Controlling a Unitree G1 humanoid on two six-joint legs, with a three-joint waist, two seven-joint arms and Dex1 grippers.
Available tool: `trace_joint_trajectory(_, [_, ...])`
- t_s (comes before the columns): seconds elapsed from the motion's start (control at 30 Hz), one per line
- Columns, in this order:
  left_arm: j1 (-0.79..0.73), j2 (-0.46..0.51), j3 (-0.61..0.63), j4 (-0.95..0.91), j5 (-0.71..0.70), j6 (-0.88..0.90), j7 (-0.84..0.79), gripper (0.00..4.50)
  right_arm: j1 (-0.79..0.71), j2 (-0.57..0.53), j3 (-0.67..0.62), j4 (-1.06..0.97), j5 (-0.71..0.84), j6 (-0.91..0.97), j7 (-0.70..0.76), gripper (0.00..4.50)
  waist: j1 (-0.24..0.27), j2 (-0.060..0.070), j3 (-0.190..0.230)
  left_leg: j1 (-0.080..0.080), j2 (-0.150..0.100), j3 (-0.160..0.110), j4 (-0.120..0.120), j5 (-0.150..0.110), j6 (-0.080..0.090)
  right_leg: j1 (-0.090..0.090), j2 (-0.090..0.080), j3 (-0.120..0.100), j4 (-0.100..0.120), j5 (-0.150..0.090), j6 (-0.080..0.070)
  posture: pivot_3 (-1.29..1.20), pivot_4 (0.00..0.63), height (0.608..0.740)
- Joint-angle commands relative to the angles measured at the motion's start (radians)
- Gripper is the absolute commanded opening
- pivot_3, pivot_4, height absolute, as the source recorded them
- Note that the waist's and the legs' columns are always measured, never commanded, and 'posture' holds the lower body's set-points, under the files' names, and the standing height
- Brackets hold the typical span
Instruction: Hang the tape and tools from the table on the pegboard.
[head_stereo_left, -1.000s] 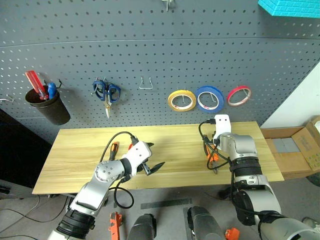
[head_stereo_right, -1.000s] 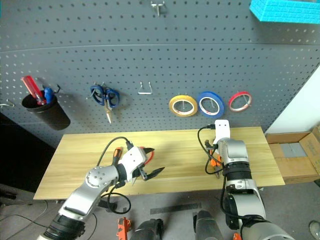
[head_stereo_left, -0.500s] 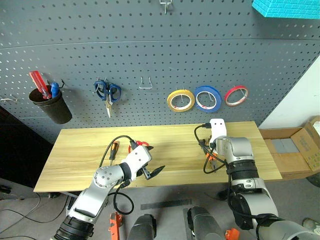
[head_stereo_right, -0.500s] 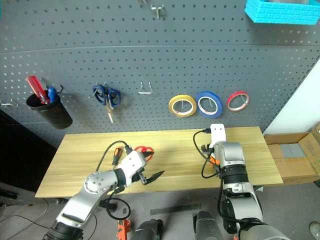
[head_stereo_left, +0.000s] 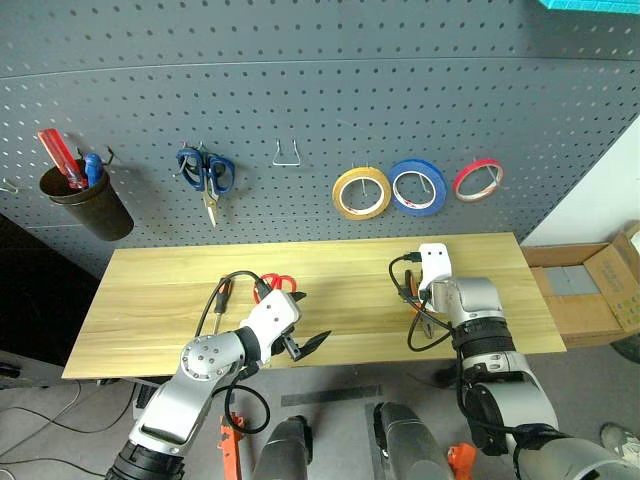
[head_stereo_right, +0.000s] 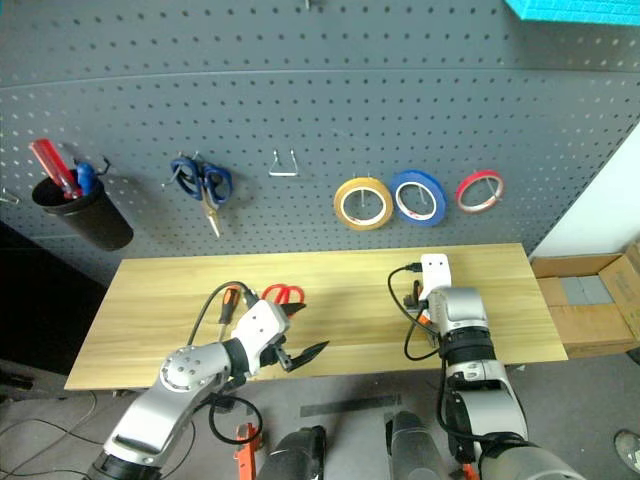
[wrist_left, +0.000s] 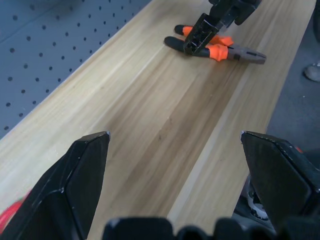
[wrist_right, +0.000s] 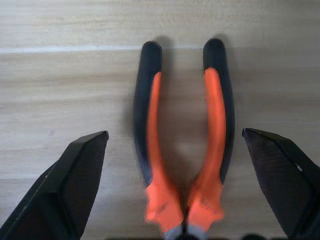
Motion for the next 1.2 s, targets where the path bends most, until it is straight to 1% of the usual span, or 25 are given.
trace_joint_trajectory(0.03, [-0.002,0.019,0.031,-0.07,-0.035,0.027,-0.019,4.5,-0.016,-0.028,0.025,0.041,-0.01,-0.054,0.027,4.49,0.0,-0.001,0.009,0.0,0.0,0.0,0.0,0.0,0.0,0.0,0.0,0.0,0.0,0.0,0.0,0.0,0.327,0.74])
trace_joint_trajectory(0.2, [0.0,0.028,0.035,-0.092,-0.056,0.056,-0.037,4.5,-0.03,-0.053,0.031,0.094,-0.007,-0.077,0.046,4.49,-0.001,-0.004,0.027,-0.002,0.001,0.0,0.0,0.0,0.0,-0.001,0.0,0.0,0.0,0.001,-0.001,-0.01,0.345,0.74])
trace_joint_trajectory(0.33, [-0.006,0.026,0.028,-0.086,-0.054,0.056,-0.047,4.5,-0.034,-0.05,0.013,0.098,0.004,-0.065,0.041,4.49,0.0,-0.004,0.03,-0.002,0.001,0.0,0.0,0.0,0.0,-0.001,0.0,0.0,-0.001,0.001,-0.001,-0.02,0.349,0.74])
trace_joint_trajectory(0.43, [-0.016,0.02,0.024,-0.083,-0.053,0.058,-0.05,4.5,-0.026,-0.036,-0.033,0.077,0.033,-0.033,0.023,3.95,0.0,-0.005,0.032,-0.002,0.001,0.0,0.0,0.0,0.0,-0.001,0.0,0.0,-0.001,0.001,-0.001,-0.03,0.348,0.74])
trace_joint_trajectory(0.53, [-0.022,0.018,0.025,-0.079,-0.051,0.056,-0.055,4.5,-0.017,-0.031,-0.053,0.053,0.045,-0.019,0.015,2.96,0.0,-0.005,0.034,-0.002,0.001,-0.001,0.0,0.0,0.0,-0.001,0.0,0.0,-0.001,0.0,0.001,-0.03,0.345,0.74])
trace_joint_trajectory(0.57, [-0.024,0.019,0.027,-0.077,-0.051,0.056,-0.056,4.5,-0.017,-0.031,-0.055,0.048,0.048,-0.016,0.012,2.8,0.0,-0.005,0.034,-0.002,0.001,0.0,0.0,0.0,0.0,-0.001,0.0,0.0,-0.001,0.0,0.001,-0.03,0.345,0.74])
trace_joint_trajectory(0.67, [-0.03,0.024,0.027,-0.067,-0.04,0.044,-0.057,4.5,-0.02,-0.032,-0.043,0.051,0.051,-0.038,0.02,2.8,0.001,-0.005,0.035,-0.003,0.001,-0.001,0.0,0.0,0.0,-0.002,0.0,0.0,-0.001,0.0,0.001,-0.03,0.334,0.74])
trace_joint_trajectory(0.73, [-0.036,0.024,0.025,-0.06,-0.035,0.037,-0.056,4.5,-0.017,-0.04,-0.015,0.042,0.044,-0.068,0.045,2.8,0.0,-0.005,0.035,-0.003,0.001,-0.001,0.0,0.0,0.0,-0.002,0.0,0.0,-0.001,0.0,0.0,-0.03,0.322,0.74])
trace_joint_trajectory(0.8, [-0.04,0.017,0.025,-0.057,-0.035,0.035,-0.051,4.5,0.0,-0.045,0.024,-0.006,0.055,-0.073,0.11,2.8,0.0,-0.005,0.035,-0.003,0.001,0.0,0.0,0.0,0.0,-0.002,0.0,0.0,-0.001,0.0,0.0,-0.03,0.304,0.74])
trace_joint_trajectory(0.9, [-0.036,0.003,0.022,-0.056,-0.029,0.02,-0.034,4.5,0.067,-0.063,0.092,-0.164,0.102,-0.106,0.267,2.8,0.0,-0.005,0.035,-0.004,0.001,-0.001,0.0,0.0,0.0,-0.003,0.0,0.0,-0.001,0.001,-0.001,-0.03,0.28,0.74])
trace_joint_trajectory(1.0, [0.027,-0.002,-0.005,-0.139,0.003,-0.018,-0.006,4.5,0.183,-0.161,0.255,-0.408,0.09,-0.228,0.458,2.8,-0.001,-0.004,0.033,-0.006,0.001,-0.001,-0.001,0.0,0.0,-0.007,-0.001,0.0,0.0,0.001,-0.001,-0.04,0.247,0.74])
trace_joint_trajectory(1.07, [0.078,-0.01,-0.01,-0.196,-0.003,-0.017,0.011,4.5,0.241,-0.242,0.369,-0.51,0.043,-0.321,0.551,2.8,-0.001,-0.004,0.031,-0.007,0.001,0.0,-0.001,0.0,-0.001,-0.008,-0.003,0.0,0.0,0.001,-0.001,-0.05,0.212,0.74])
trace_joint_trajectory(1.1, [0.101,-0.015,-0.008,-0.222,-0.007,-0.013,0.023,4.5,0.264,-0.277,0.413,-0.546,0.017,-0.379,0.582,2.8,0.0,-0.005,0.028,-0.008,0.001,0.0,-0.001,-0.001,-0.002,-0.009,-0.004,0.001,0.0,0.001,-0.001,-0.05,0.206,0.74])
trace_joint_trajectory(1.13, [0.129,-0.031,0.002,-0.256,-0.02,-0.002,0.042,4.5,0.283,-0.29,0.427,-0.584,0.008,-0.416,0.585,2.8,0.001,-0.006,0.026,-0.009,0.001,0.0,-0.001,-0.001,-0.003,-0.01,-0.006,0.0,0.0,0.001,0.0,-0.05,0.2,0.74])
trace_joint_trajectory(1.2, [0.158,-0.069,0.031,-0.292,-0.032,0.007,0.092,4.5,0.298,-0.274,0.422,-0.621,0.014,-0.436,0.564,2.8,0.002,-0.009,0.021,-0.009,0.0,0.001,-0.001,0.0,-0.007,-0.011,-0.007,0.0,-0.001,0.001,0.001,-0.05,0.172,0.74])
